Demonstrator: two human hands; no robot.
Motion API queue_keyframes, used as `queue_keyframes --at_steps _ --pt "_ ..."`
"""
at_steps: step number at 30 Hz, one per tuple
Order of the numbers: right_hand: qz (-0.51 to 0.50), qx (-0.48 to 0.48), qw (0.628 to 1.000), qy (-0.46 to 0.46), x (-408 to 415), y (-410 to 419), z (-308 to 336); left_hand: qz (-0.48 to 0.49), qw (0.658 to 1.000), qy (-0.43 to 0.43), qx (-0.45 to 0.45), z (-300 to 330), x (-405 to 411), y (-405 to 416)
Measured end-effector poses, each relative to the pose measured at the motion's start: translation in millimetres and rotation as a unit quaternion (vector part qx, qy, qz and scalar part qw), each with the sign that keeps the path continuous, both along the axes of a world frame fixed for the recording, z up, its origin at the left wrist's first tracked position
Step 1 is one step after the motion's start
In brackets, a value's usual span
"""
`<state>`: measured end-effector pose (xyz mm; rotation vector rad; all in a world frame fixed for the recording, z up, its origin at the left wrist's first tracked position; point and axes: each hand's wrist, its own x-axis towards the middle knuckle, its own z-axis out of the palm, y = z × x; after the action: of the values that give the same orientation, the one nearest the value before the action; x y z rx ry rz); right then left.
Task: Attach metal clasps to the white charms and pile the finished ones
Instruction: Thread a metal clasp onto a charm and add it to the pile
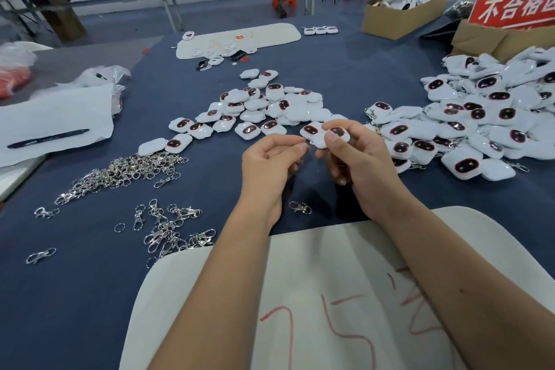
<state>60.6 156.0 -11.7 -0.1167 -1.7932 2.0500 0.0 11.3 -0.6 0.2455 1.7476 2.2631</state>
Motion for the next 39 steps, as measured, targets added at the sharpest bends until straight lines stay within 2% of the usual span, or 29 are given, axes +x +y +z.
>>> queue_keyframes --at_steps 9,16,21,24,27,30,34,37,39 --pt "-0.007 0.011 1.0 -0.016 -1.2 -1.9 -2.1 0.016 0.996 0.085 -0.018 -0.8 -0.8 -0.8" --pt "-0.012 0.002 1.0 -0.011 -2.0 -0.5 -3.9 0.007 0.994 0.103 -0.036 -1.0 -1.1 -0.8" --pt "-0.027 -0.002 1.0 -0.007 -1.7 -0.5 -4.8 -0.005 0.974 0.189 -0.124 -4.3 -5.7 -2.0" --pt "-0.047 0.029 0.998 -0.014 -1.7 -2.9 -6.0 -0.013 0.95 0.248 -0.192 -8.8 -7.8 -4.1" --pt "-0.055 0.055 0.997 -0.017 -2.0 -4.1 -6.8 -0.023 0.932 0.271 -0.24 -12.0 -9.6 -4.0" --pt "-0.055 0.055 0.997 0.0 -1.7 -4.6 -4.9 0.003 0.951 0.222 -0.217 -11.5 -5.6 -0.3" --pt "-0.039 0.018 0.999 0.025 -1.8 -2.2 -3.7 -0.01 0.995 0.075 -0.068 -7.6 0.9 5.8" --pt "-0.01 0.003 0.999 0.036 -1.6 1.3 -3.4 -0.05 0.997 0.042 -0.046 -4.9 4.3 8.3" --pt "0.001 0.004 0.999 0.033 -1.6 2.0 -3.3 -0.043 0.998 0.033 -0.036 -3.9 4.8 8.5"
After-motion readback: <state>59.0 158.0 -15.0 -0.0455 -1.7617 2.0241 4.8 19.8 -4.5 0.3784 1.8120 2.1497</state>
